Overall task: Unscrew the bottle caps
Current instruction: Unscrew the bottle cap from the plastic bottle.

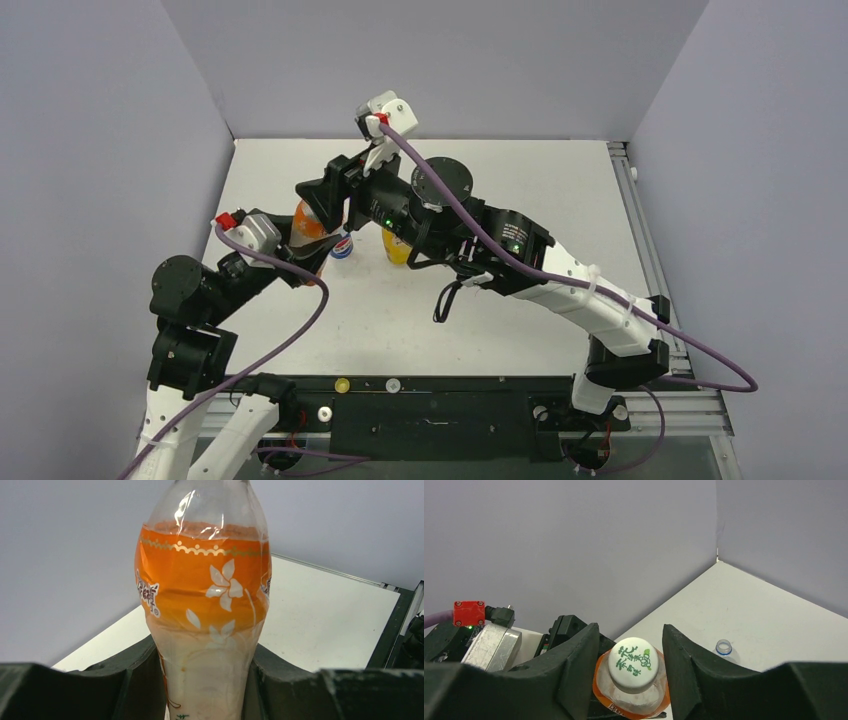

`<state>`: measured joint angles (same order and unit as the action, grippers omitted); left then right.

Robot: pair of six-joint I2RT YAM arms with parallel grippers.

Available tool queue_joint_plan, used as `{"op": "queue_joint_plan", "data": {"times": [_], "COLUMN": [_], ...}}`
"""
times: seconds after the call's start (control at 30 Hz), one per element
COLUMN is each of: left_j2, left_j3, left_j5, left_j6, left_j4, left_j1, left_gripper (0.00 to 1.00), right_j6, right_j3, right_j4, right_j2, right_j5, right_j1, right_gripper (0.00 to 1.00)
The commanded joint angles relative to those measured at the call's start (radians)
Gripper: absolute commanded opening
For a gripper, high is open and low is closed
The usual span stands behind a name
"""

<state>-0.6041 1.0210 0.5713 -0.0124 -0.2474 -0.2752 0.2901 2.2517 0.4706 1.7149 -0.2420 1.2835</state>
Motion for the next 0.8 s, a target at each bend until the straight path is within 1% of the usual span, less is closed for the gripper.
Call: {"op": "queue_joint_plan", "data": {"times": [0.0, 0.03, 0.07, 0.1, 0.17, 0.23, 0.3, 0.33, 0.37, 0.4, 0.43, 0.47, 0.5, 0.53, 0.57, 0.63, 0.77], "left_j2": [0.003, 0.002, 0.002, 0.001, -0.001, -0.006, -0.008, -0.011, -0.014, -0.023, -0.027, -0.036, -0.04, -0.044, -0.047, -0.05, -0.063], "left_j3": [0.031, 0.031, 0.034, 0.036, 0.043, 0.049, 0.052, 0.053, 0.059, 0.064, 0.077, 0.081, 0.087, 0.089, 0.089, 0.088, 0.092], "left_j5": [-0.028, -0.025, -0.016, -0.011, 0.022, 0.082, 0.202, 0.24, 0.317, 0.35, 0.401, 0.417, 0.446, 0.463, 0.493, 0.532, 0.592], "left_j6": [0.005, 0.006, 0.023, 0.037, 0.071, 0.116, 0.189, 0.25, 0.282, 0.347, 0.378, 0.445, 0.501, 0.523, 0.559, 0.589, 0.616], "left_j4": [0.015, 0.015, 0.013, 0.014, 0.011, 0.02, 0.053, 0.067, 0.096, 0.104, 0.116, 0.124, 0.14, 0.156, 0.162, 0.168, 0.173], "left_j1": [0.001, 0.001, 0.001, 0.001, 0.0, 0.001, 0.001, 0.001, 0.001, 0.001, 0.001, 0.001, 0.001, 0.001, 0.0, 0.001, 0.001], "left_gripper": [0.08, 0.08, 0.08, 0.08, 0.08, 0.08, 0.08, 0.08, 0.09, 0.1, 0.11, 0.11, 0.11, 0.1, 0.09, 0.09, 0.05], "right_j6": [0.015, 0.015, 0.014, 0.012, -0.001, -0.021, -0.041, -0.048, -0.045, -0.038, -0.012, 0.011, 0.067, 0.096, 0.15, 0.195, 0.234], "right_j3": [0.033, 0.031, 0.027, 0.021, 0.01, -0.006, -0.046, -0.064, -0.113, -0.165, -0.19, -0.236, -0.252, -0.27, -0.275, -0.275, -0.274], "right_j4": [-0.028, -0.034, -0.036, -0.044, -0.053, -0.066, -0.106, -0.126, -0.18, -0.247, -0.286, -0.37, -0.41, -0.492, -0.525, -0.58, -0.622], "right_j2": [-0.011, -0.015, -0.017, -0.023, -0.037, -0.059, -0.095, -0.11, -0.144, -0.179, -0.196, -0.223, -0.232, -0.243, -0.244, -0.241, -0.226], "right_j5": [0.018, 0.019, 0.018, 0.018, 0.027, 0.075, 0.187, 0.315, 0.462, 0.537, 0.686, 0.753, 0.881, 0.936, 1.029, 1.13, 1.237], "right_j1": [-0.002, -0.003, -0.005, -0.006, -0.009, -0.02, -0.047, -0.073, -0.107, -0.123, -0.157, -0.172, -0.201, -0.214, -0.229, -0.236, -0.238], "right_gripper": [0.39, 0.24, 0.17, 0.05, 0.0, 0.0, 0.0, 0.0, 0.0, 0.0, 0.0, 0.0, 0.0, 0.0, 0.0, 0.0, 0.0]}}
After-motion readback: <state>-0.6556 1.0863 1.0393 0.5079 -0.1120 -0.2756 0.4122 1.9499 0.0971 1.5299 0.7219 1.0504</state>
